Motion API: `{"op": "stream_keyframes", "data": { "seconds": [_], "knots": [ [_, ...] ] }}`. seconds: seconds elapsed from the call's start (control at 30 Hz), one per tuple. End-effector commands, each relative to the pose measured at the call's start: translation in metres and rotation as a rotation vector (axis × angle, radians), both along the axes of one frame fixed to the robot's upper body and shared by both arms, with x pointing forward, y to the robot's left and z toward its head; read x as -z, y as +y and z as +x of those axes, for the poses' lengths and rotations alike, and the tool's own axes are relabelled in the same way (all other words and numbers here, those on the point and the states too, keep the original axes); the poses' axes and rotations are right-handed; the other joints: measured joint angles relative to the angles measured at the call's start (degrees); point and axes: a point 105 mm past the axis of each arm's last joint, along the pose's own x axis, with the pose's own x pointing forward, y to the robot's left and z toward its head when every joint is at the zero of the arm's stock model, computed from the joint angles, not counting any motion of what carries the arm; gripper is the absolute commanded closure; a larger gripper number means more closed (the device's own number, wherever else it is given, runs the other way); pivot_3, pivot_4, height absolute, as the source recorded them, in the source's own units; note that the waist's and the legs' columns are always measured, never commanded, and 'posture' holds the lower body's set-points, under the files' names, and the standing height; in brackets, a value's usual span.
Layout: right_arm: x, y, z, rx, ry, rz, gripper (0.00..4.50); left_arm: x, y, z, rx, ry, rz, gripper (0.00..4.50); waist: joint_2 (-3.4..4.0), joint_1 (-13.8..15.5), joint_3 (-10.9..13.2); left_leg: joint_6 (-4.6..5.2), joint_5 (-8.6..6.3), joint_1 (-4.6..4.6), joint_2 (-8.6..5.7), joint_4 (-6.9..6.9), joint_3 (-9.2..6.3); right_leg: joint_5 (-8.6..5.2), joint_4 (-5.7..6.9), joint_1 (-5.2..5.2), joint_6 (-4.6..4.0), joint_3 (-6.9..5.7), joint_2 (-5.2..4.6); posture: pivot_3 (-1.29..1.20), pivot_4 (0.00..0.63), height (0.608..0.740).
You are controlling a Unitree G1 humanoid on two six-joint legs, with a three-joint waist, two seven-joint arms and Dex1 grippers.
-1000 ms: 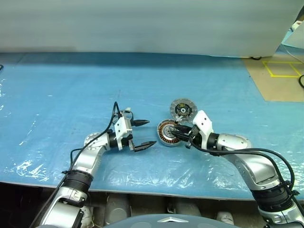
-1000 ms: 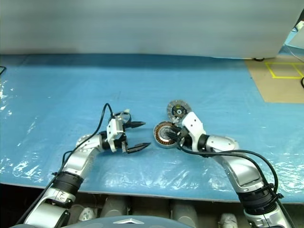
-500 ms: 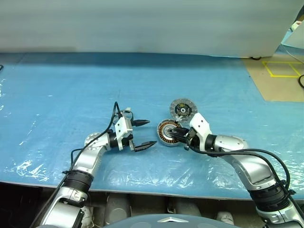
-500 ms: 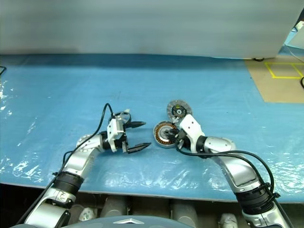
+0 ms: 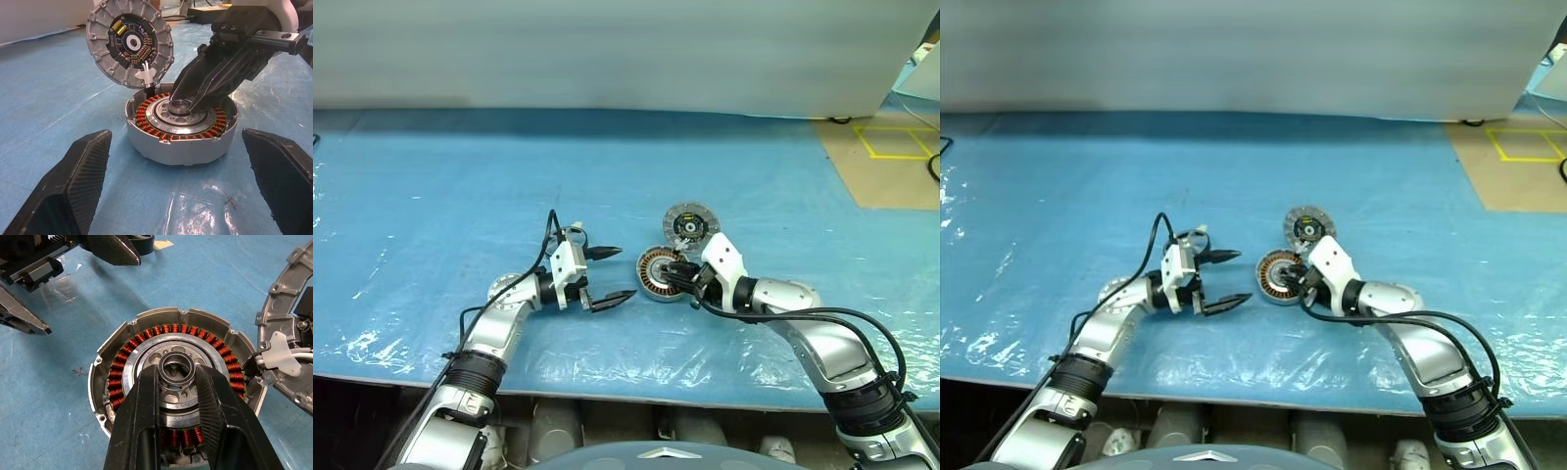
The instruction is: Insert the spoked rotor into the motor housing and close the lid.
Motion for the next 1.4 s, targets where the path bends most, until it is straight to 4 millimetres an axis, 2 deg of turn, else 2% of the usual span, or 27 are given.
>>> {"op": "stream_keyframes", "data": {
  "seconds": [0.03,0.07,0.13,0.2,0.33,0.4,0.5,0.6,0.7,0.9,1.03,1.23,1.4],
  "knots": [
    [0.002,0.005,-0.004,-0.030,0.001,-0.003,3.84,-0.007,-0.002,-0.003,0.014,-0.034,-0.006,0.00,0.00,0.0,0.0,0.00,0.00,0.00,0.00,0.00,0.00,0.00,0.01,0.00,0.00,0.00,0.00,0.00,0.150,0.740],
    [0.003,0.005,-0.004,-0.030,0.000,-0.006,3.12,-0.006,-0.002,-0.003,0.013,-0.034,-0.005,0.00,0.00,0.0,0.0,0.00,0.00,0.00,0.00,0.01,0.00,0.00,0.02,0.00,0.00,0.00,0.00,0.00,0.150,0.740],
    [0.001,0.004,-0.003,-0.022,-0.004,0.009,2.50,-0.006,-0.002,-0.002,0.011,-0.034,-0.003,0.00,0.00,0.0,0.0,0.00,0.00,0.01,0.00,0.03,0.00,0.00,0.03,0.00,0.00,0.00,0.00,0.00,0.150,0.740],
    [-0.010,0.004,-0.001,-0.009,-0.017,0.085,1.83,-0.006,-0.001,-0.002,0.009,-0.033,0.000,0.00,0.00,0.0,0.0,0.00,0.00,0.00,0.01,0.06,0.00,0.00,0.05,0.00,0.00,0.01,0.00,0.00,0.150,0.740],
    [-0.037,0.004,0.002,-0.002,-0.053,0.255,1.83,-0.004,-0.001,-0.002,0.013,-0.025,0.008,0.00,0.00,0.0,0.0,0.00,0.00,0.00,0.01,0.16,0.00,-0.01,0.13,0.00,-0.01,0.02,-0.01,0.00,0.150,0.740],
    [-0.043,0.004,0.003,-0.002,-0.058,0.300,1.83,-0.003,-0.001,-0.002,0.018,-0.023,0.010,0.00,0.00,0.0,0.0,0.01,0.00,0.00,0.02,0.18,0.00,-0.01,0.18,0.00,-0.02,0.03,-0.01,0.00,0.150,0.740],
    [-0.037,0.001,0.003,0.007,-0.056,0.257,2.40,-0.003,-0.003,-0.001,0.022,-0.024,0.009,0.00,0.00,0.0,0.0,0.00,0.00,0.01,0.02,0.20,0.00,-0.01,0.20,0.00,-0.02,0.03,-0.01,0.00,0.150,0.740],
    [-0.024,0.001,0.002,0.003,-0.058,0.172,3.43,-0.004,-0.003,-0.001,0.022,-0.027,0.008,0.00,0.00,0.0,0.0,0.00,0.00,0.00,0.02,0.21,0.00,-0.01,0.21,0.00,-0.02,0.03,-0.01,0.00,0.150,0.740],
    [-0.019,0.004,0.001,-0.003,-0.050,0.161,4.45,-0.005,-0.002,0.000,0.016,-0.031,0.004,0.00,0.00,0.0,0.0,0.00,0.00,0.00,0.02,0.20,0.00,-0.01,0.21,0.00,-0.02,0.03,-0.01,0.00,0.150,0.740],
    [-0.009,0.007,0.005,-0.004,-0.051,0.109,4.48,-0.010,0.000,0.000,-0.005,-0.040,-0.016,0.00,0.00,0.0,0.0,0.00,0.00,0.00,0.01,0.21,0.00,-0.01,0.21,0.00,-0.02,0.03,-0.01,0.00,0.150,0.740],
    [-0.018,0.010,0.006,-0.017,-0.056,0.178,4.48,-0.030,0.004,0.008,-0.053,-0.046,-0.105,0.00,0.00,0.0,0.0,-0.01,0.00,-0.01,0.02,0.21,0.00,-0.01,0.21,-0.01,-0.02,0.03,0.00,0.00,0.150,0.740],
    [-0.017,0.005,-0.002,-0.055,-0.056,0.164,4.48,-0.065,0.014,0.019,-0.083,-0.079,-0.179,0.00,0.00,0.0,0.0,0.00,0.00,-0.02,0.02,0.22,0.00,-0.01,0.22,-0.01,-0.02,0.03,-0.01,0.00,0.150,0.740],
    [-0.017,0.004,-0.003,-0.061,-0.058,0.158,4.48,-0.082,0.031,0.033,-0.072,-0.070,-0.121,0.00,0.00,0.0,0.0,0.00,0.00,-0.02,0.02,0.23,-0.01,-0.01,0.24,-0.02,-0.02,0.02,0.00,0.00,0.150,0.740]
  ]
}}
